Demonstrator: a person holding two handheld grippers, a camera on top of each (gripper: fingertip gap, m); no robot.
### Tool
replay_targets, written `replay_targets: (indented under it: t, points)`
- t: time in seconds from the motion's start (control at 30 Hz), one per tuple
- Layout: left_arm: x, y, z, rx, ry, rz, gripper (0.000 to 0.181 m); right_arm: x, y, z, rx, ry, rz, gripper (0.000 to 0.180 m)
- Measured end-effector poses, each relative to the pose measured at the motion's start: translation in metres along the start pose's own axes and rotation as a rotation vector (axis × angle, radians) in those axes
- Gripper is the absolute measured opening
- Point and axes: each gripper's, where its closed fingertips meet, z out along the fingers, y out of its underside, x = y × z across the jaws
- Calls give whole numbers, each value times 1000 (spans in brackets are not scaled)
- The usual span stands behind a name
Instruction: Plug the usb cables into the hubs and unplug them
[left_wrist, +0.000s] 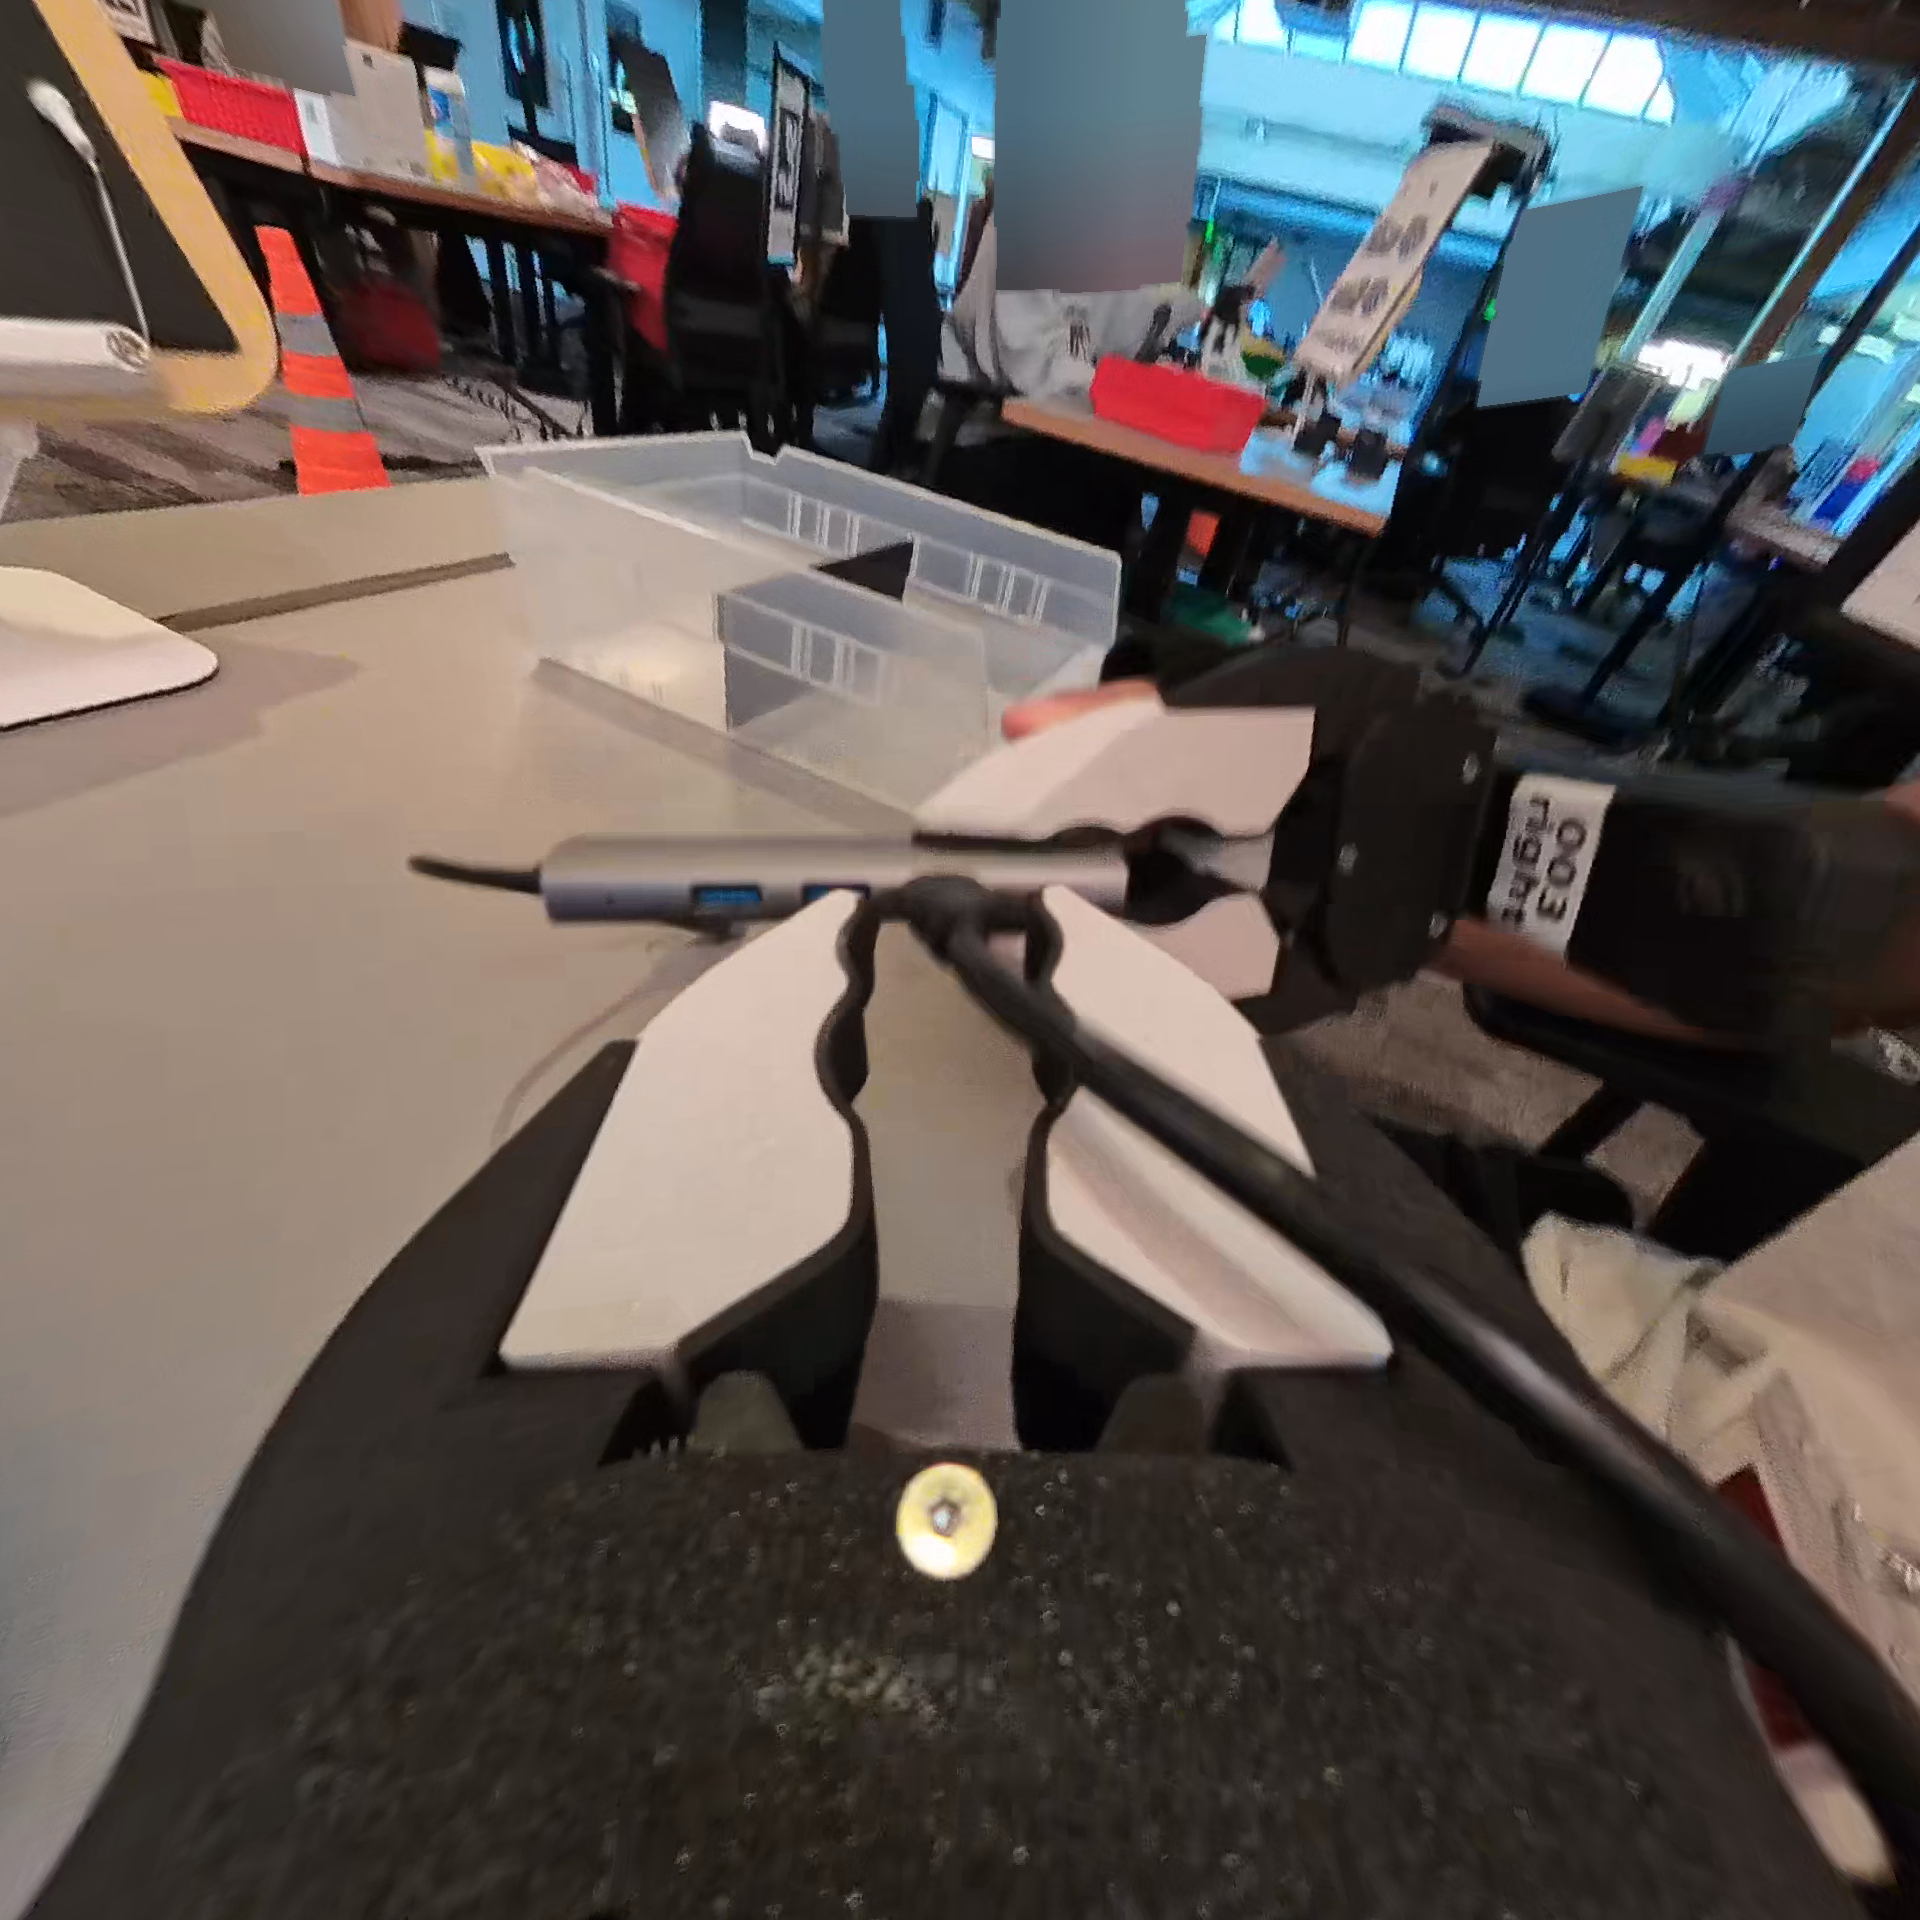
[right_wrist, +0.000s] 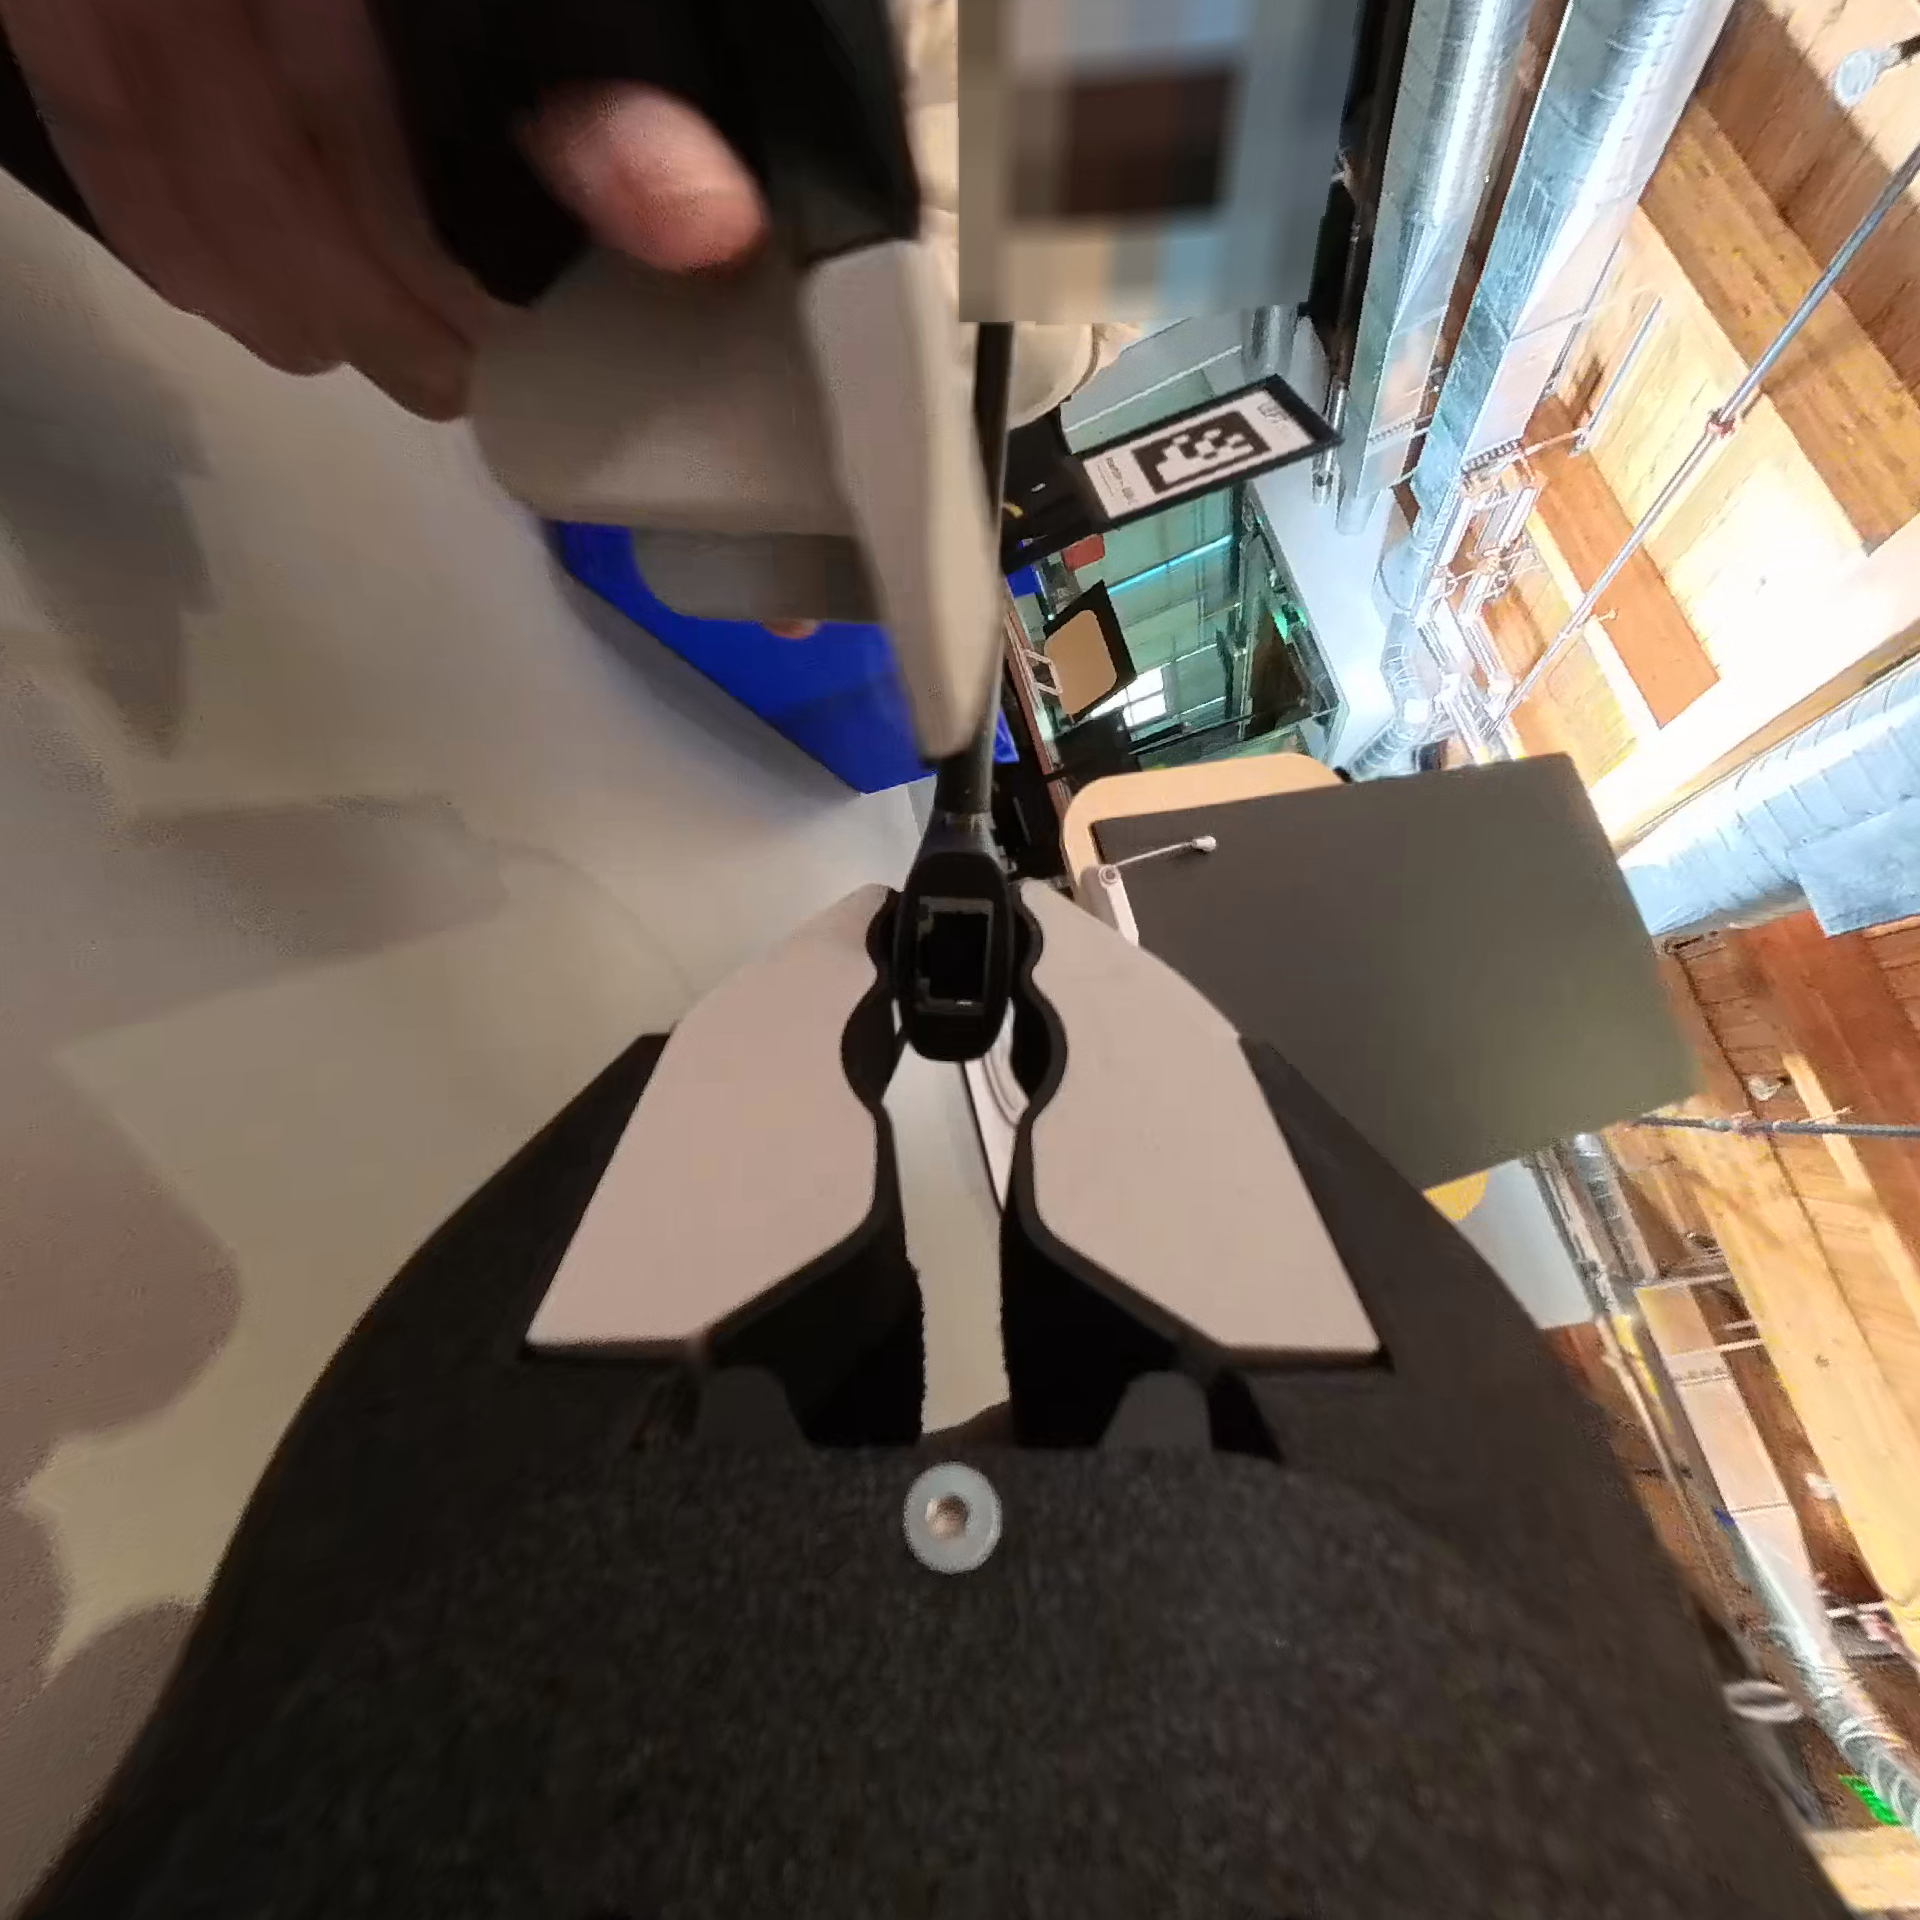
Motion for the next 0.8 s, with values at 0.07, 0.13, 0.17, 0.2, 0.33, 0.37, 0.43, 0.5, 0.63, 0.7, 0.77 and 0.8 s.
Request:
replay_targets:
  t: [0.07,0.13,0.17,0.2,0.33,0.37,0.43,0.5,0.63,0.7,0.77,0.8]
  points:
    - [-1,-1,2,16,-27,-14,18,-7,-3,3,-3,-12,-16,17]
    - [-3,1,3,4,-56,7,17,-7,-4,4,-15,-4,-34,17]
    - [-4,2,3,-14,-66,11,17,-8,-3,4,-22,-8,-38,17]
    - [-5,3,3,-25,-74,9,17,-9,-2,5,-28,-9,-36,17]
    - [-7,3,4,-6,-81,-17,17,-10,0,5,-44,-2,-47,17]
    - [-6,2,3,-3,-75,-13,17,-8,-1,5,-40,1,-42,17]
    - [-6,3,3,-15,-69,6,17,-7,-2,5,-40,-2,-39,17]
    - [-5,7,2,-56,-74,47,17,-11,-2,5,-34,-11,-49,17]
    - [-1,1,-2,-65,-80,154,17,-5,-6,2,5,2,-34,17]
    - [-1,0,-5,-61,-68,152,17,-4,-8,3,-7,9,-28,18]
    - [-1,-2,-8,-49,-61,147,17,-3,-11,4,-17,26,-49,18]
    - [-1,-3,-9,-44,-61,147,17,-2,-12,4,-23,29,-46,18]
